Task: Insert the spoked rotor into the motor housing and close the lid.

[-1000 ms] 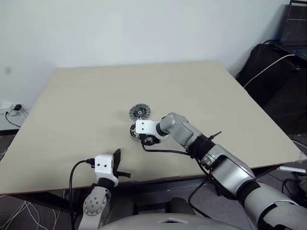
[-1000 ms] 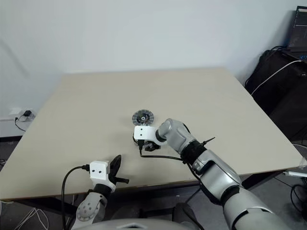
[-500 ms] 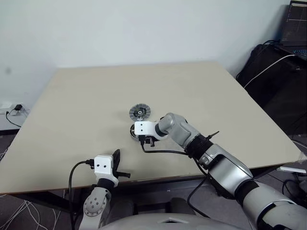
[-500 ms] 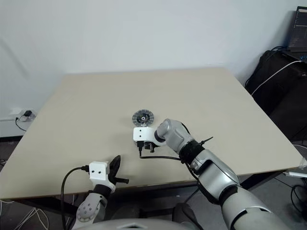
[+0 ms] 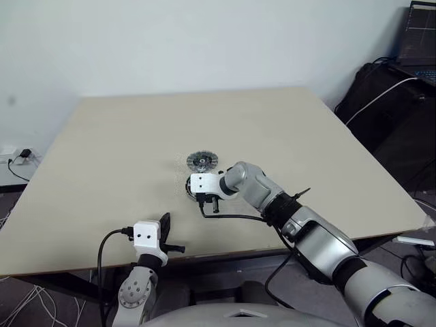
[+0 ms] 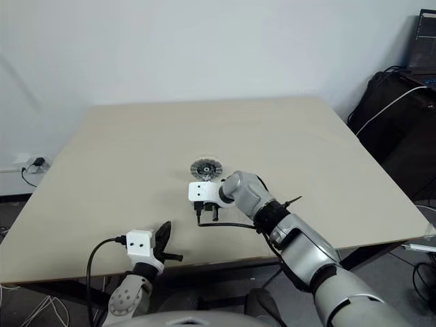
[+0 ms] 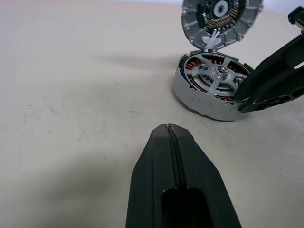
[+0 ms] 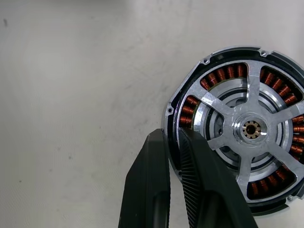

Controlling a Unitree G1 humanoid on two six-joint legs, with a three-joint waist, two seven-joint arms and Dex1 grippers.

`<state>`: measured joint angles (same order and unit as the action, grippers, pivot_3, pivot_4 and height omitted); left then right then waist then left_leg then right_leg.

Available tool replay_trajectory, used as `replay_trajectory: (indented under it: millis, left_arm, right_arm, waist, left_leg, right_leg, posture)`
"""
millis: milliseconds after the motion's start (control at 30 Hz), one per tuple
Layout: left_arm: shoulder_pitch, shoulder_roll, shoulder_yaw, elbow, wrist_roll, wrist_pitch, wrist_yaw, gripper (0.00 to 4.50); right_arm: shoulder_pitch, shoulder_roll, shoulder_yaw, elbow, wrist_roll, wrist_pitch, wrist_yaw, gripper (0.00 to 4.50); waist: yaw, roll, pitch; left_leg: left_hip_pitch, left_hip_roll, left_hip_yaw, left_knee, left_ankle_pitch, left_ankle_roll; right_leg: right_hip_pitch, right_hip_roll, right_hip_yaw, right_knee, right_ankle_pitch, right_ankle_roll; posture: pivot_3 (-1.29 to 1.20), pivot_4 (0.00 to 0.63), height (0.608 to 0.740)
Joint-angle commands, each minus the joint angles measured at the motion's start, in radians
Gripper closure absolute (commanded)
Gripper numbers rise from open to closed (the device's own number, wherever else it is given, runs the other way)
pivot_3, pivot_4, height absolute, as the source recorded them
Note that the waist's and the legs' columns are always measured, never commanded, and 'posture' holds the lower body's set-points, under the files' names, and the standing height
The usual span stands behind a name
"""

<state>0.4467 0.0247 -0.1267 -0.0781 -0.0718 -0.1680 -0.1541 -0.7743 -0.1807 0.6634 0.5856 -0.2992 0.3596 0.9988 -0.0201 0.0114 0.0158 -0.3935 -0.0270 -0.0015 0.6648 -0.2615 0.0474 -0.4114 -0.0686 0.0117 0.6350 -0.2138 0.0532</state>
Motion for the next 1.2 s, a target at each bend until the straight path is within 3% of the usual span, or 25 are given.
replay_trajectory:
  millis: [33,400,500,700,967,1200]
  left_arm:
    - [-0.006,-0.012,-0.003,-0.001,-0.002,-0.028,0.002,4.50]
    - [0.001,-0.033,-0.014,0.023,-0.005,-0.036,-0.007,4.50]
    - [-0.008,-0.026,-0.014,0.026,-0.005,-0.030,-0.016,4.50]
    - [-0.022,-0.013,-0.012,0.027,-0.007,-0.015,-0.037,4.50]
    - [-0.023,-0.010,-0.007,0.028,-0.008,-0.011,-0.049,4.50]
    - [-0.009,-0.017,-0.007,0.029,-0.015,-0.015,-0.047,4.50]
  right_arm:
    - [0.031,-0.024,-0.075,-0.082,0.035,0.065,-0.011,4.43]
    - [0.336,-0.202,-0.231,-0.815,0.147,0.564,-0.029,4.43]
    - [0.388,-0.195,-0.274,-0.935,0.190,0.713,-0.081,4.43]
    - [0.426,-0.079,-0.368,-1.033,0.263,0.966,-0.232,4.43]
    - [0.385,0.183,-0.566,-0.988,0.288,1.230,-0.478,4.43]
    - [0.394,0.286,-0.653,-0.980,0.384,1.255,-0.566,4.43]
  waist:
    - [0.006,0.000,0.000]
    - [0.025,-0.002,0.001]
    - [0.023,-0.003,0.002]
    - [0.021,-0.005,0.003]
    - [0.021,-0.005,0.003]
    - [0.008,-0.004,0.004]
  left_leg:
    - [0.000,0.000,0.000,0.000,0.000,0.000]
    - [-0.003,0.000,0.000,0.000,-0.001,0.001]
    - [-0.003,0.000,-0.001,0.001,-0.001,0.001]
    - [-0.003,0.001,-0.001,0.002,0.000,0.001]
    - [-0.004,0.000,-0.001,0.001,0.000,0.001]
    - [-0.004,0.000,-0.001,0.000,0.000,0.001]
  right_leg:
    - [0.000,0.000,0.000,0.000,0.000,0.000]
    - [-0.002,-0.001,-0.001,-0.003,-0.001,0.000]
    - [-0.001,-0.001,-0.002,-0.002,-0.001,0.000]
    - [-0.001,0.000,-0.001,-0.002,-0.003,0.005]
    - [-0.002,-0.001,-0.001,-0.002,0.000,0.000]
    - [-0.002,-0.002,-0.001,-0.002,-0.001,0.000]
  posture:
    - [0.00,0.000,0.740]
    - [0.00,0.000,0.740]
    - [0.00,0.000,0.740]
    - [0.00,0.000,0.740]
    - [0.00,0.000,0.740]
    - [0.00,0.000,0.740]
